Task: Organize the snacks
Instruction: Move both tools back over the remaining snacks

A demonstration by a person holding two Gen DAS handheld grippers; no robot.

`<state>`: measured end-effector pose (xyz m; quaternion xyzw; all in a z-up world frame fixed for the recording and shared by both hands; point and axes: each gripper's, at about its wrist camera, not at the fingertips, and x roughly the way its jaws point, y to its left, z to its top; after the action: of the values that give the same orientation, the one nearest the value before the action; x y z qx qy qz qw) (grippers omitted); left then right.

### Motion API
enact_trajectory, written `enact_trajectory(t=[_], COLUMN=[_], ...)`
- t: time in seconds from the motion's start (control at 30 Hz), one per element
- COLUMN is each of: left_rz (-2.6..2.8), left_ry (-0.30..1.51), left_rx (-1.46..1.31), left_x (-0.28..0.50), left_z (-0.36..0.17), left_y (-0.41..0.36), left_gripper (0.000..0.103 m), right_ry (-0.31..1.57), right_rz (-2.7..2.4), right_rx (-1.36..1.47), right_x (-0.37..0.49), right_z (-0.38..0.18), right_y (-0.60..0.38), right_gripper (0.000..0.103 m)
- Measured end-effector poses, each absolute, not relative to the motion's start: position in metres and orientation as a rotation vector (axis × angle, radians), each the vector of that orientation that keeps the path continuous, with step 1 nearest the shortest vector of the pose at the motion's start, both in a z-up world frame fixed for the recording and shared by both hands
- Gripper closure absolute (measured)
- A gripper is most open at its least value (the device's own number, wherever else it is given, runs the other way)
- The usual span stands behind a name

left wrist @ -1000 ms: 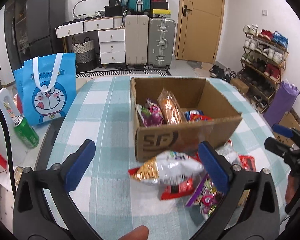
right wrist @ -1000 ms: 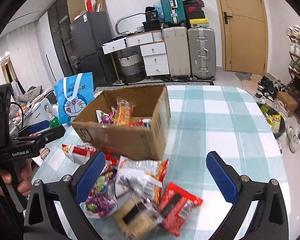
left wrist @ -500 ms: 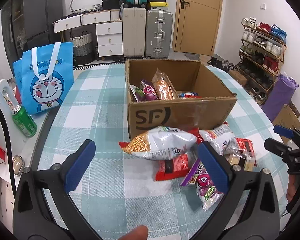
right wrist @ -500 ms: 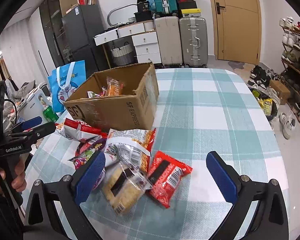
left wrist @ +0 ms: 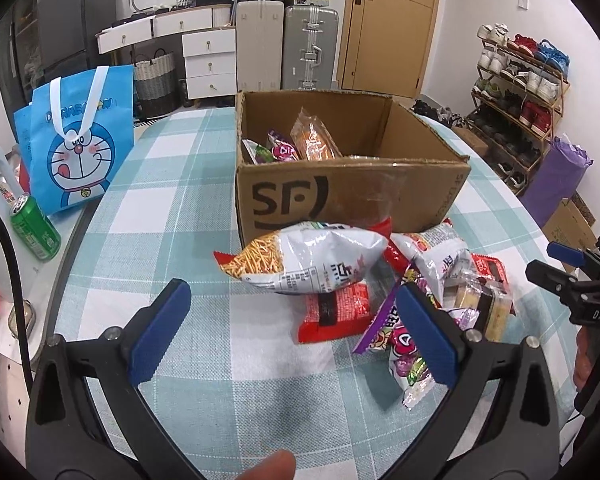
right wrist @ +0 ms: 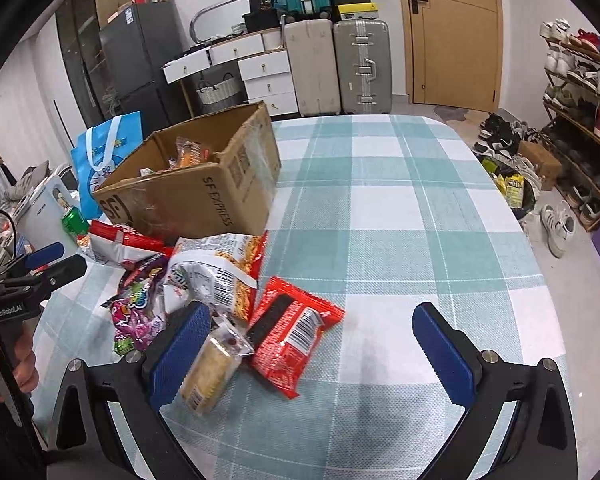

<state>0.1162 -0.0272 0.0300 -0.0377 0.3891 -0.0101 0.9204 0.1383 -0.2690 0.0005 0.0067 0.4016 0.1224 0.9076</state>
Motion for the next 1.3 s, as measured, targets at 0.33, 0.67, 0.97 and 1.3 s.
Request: enact_trajectory(t=[0.33, 0.67, 0.97, 1.3], left_rz=[-0.013, -0.006, -0.008, -0.015], left_ry=[0.814, 0.797, 0.812, 0.816], left_rx=[-0.089, -0.105, -0.093, -0.100], left_x=[0.123, 0.125, 0.128, 0.131], left_z=[0.024, 0.027, 0.024, 0.020], left_y=[-0.022, -0.016, -0.016, -0.017], left_gripper=[0.001, 0.001, 0.001, 0.001], right_ry=[0.920, 0.973, 0.993, 0.996], right_rz=[0.211, 0.227, 0.254, 0.221], right_rx=[0.028, 0.043, -0.012, -0.033], right_x=[0.154, 0.169, 0.171, 0.169], right_z=[-0.023, -0.040, -0.047, -0.050], right_y=[-0.279, -0.275, -0.255, -0.258], right_gripper=[0.001, 0.001, 0.001, 0.001])
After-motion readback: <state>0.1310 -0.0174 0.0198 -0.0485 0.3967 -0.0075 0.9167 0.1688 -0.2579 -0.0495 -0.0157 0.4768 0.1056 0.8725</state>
